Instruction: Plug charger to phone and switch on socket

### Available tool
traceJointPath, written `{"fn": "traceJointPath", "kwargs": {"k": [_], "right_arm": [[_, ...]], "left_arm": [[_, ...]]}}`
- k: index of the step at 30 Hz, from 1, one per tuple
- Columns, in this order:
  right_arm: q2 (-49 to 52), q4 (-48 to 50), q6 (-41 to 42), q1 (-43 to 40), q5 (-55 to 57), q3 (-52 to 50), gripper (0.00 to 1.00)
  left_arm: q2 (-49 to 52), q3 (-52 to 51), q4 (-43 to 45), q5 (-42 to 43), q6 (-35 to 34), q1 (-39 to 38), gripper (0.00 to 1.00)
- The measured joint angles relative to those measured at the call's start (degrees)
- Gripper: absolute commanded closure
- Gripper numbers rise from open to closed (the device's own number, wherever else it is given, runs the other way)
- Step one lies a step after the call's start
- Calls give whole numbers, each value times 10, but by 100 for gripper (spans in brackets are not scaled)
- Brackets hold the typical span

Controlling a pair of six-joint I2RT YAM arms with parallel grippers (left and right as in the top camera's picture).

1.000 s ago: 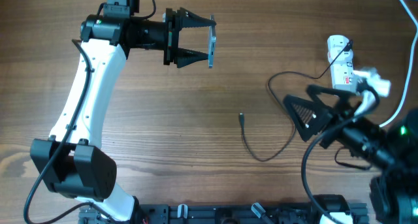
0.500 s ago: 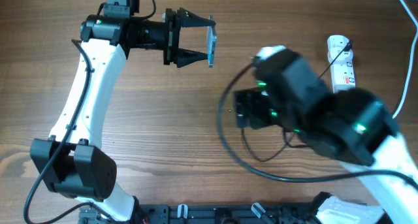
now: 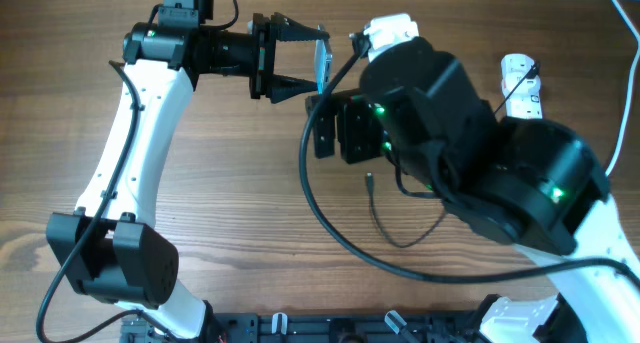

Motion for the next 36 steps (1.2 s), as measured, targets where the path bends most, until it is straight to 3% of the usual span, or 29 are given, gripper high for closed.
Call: {"fn": "traceJointPath", "kwargs": {"k": [2,4,7,11,19,27,32,36], "right_arm": [[26,5,14,0,22,0,6],[52,16,22,0,31,-3,18],[76,21,47,0,43,-3,18],[106,40,64,0,66,-3,38],[115,59,69,0,106,-3,39],[134,68,69,-1,118,-3,56],[134,69,70,-1,127,-3,56],[134,74,73,-1,133,-3,22]], "left_arm": [[0,0,0,0,0,0,38],[0,0,0,0,-1,0,38],[0,0,0,-1,-2,0,38],[0,0,0,-2,-2,0,38],[0,0,0,-2,-2,0,38],[0,0,0,-2,-2,0,38],[0,0,0,-2,-2,0,38],[0,0,0,-2,-2,0,38]]}}
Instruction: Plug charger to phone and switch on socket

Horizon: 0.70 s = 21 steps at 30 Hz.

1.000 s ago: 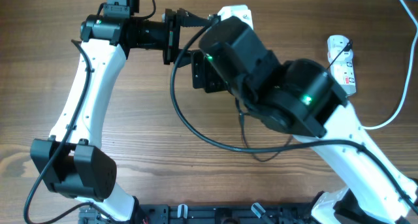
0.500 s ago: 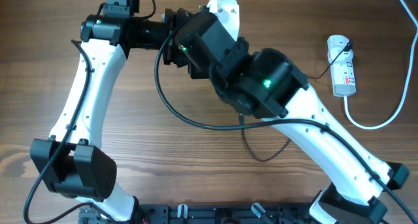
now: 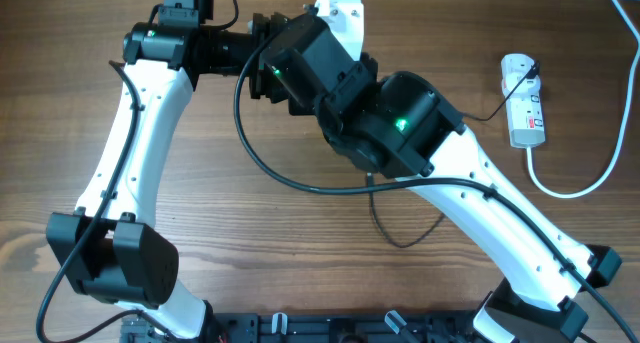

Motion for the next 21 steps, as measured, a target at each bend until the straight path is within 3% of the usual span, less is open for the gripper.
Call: {"fn": "traceJointPath", "kwargs": {"k": [5,8,12,16,21], "right_arm": [[0,5,-2,-9,14,0,22],[0,8,-12,-13,-3,0,52],[0,9,-16,-13,-13,0,57],[1,10,-17,-13,-12,0,72],[4,12,-17,-13,-12,0,82]], "left_arm": [[0,0,0,0,0,0,37],[0,0,0,0,0,0,37],[0,0,0,0,0,0,37],[0,0,0,0,0,0,37],[0,0,0,0,0,0,37]]}}
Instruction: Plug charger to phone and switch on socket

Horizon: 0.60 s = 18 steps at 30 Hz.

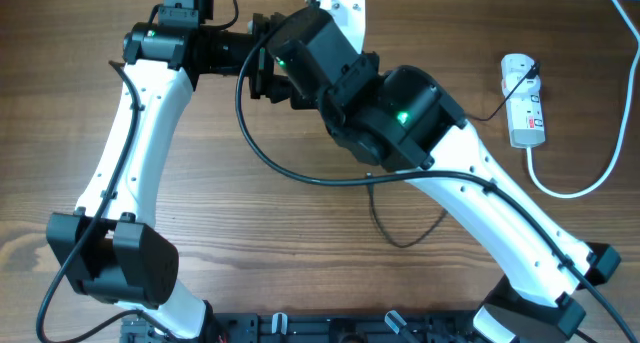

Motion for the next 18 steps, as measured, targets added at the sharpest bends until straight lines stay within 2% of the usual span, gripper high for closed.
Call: {"fn": "traceJointPath", "kwargs": {"k": [6,9,11,12,13,15,18], "right_arm": [[2,-2,3,-1,9,0,95],[2,0,13,-2,9,0,95],[2,0,13,-2,9,0,96],[2,0,13,-2,8,0,96],[2,0,16,-2,7,0,96],[3,1,27,-2,4,0,96],[4,0,109,-7,-7,0,96]], "left_arm": [[0,0,0,0,0,1,36],[0,0,1,0,-2,3,34],[0,0,1,0,-2,3,30],[0,0,1,0,-2,3,19],[0,0,1,0,-3,3,0],[0,0,1,2,-4,3,0],[-1,0,0,2,-4,2,0]]}}
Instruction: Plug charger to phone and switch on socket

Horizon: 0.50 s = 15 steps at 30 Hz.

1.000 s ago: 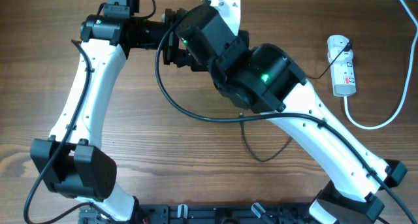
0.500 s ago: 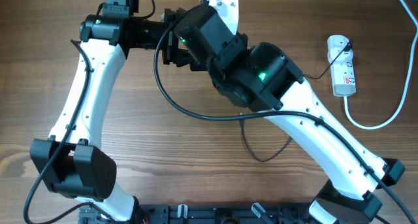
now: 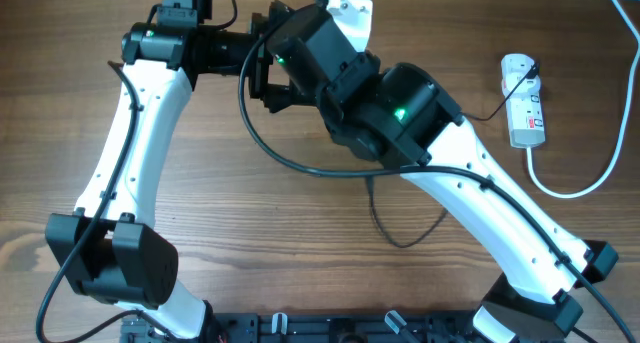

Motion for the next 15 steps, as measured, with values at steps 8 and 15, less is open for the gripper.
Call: {"fn": "traceJointPath", "kwargs": {"k": [8,15], "right_arm": [[-12,-41,407,-29,-4,0,95],[-16,-44,577,-29,-45,0,96]], "left_arm": [[0,0,0,-7,0,0,26],[0,0,0,-11,0,0,50]]}}
